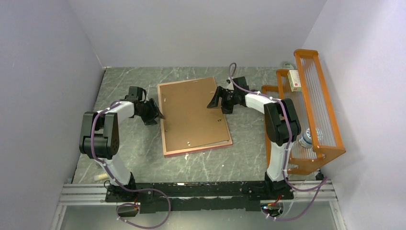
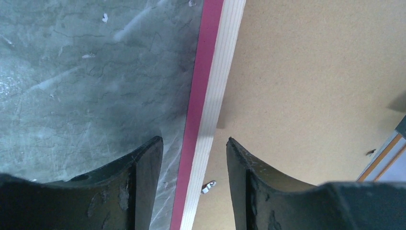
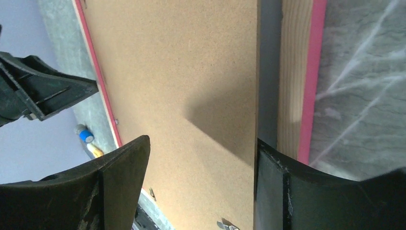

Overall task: Put the photo into the frame
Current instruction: Place the photo frame item in the photo frame.

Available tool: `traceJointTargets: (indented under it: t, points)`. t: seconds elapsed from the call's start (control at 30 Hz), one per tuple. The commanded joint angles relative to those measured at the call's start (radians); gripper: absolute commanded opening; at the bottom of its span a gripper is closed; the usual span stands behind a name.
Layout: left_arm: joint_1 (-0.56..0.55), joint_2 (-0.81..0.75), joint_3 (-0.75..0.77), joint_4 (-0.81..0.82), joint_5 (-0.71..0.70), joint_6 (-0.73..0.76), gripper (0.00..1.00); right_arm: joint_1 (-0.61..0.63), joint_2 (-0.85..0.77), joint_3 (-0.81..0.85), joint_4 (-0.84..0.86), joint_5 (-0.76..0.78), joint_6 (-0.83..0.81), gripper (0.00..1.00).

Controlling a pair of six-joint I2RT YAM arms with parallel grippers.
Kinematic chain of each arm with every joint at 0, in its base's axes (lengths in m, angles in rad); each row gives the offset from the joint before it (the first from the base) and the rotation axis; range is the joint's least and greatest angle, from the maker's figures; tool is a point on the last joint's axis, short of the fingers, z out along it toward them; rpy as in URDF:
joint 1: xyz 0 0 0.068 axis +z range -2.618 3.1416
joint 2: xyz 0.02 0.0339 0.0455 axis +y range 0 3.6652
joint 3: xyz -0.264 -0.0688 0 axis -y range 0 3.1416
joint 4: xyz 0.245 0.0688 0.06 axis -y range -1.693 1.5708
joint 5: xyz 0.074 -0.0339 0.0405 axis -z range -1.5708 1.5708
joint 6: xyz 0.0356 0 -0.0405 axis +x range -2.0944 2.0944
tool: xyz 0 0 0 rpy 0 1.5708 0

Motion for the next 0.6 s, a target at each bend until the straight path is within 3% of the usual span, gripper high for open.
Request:
traceJointTargets:
  t: [0.0, 0.57]
  points:
    - [0.003, -0.058, -0.008, 0.039, 0.004, 0.005, 0.58, 0.008, -0.039, 0.106, -0.160, 0.094, -0.086, 0.78]
    - [0.003, 0.019, 0.091, -0.072, 0.121, 0.029, 0.63, 0.053, -0.054, 0.165, -0.311, 0.249, -0.069, 0.76]
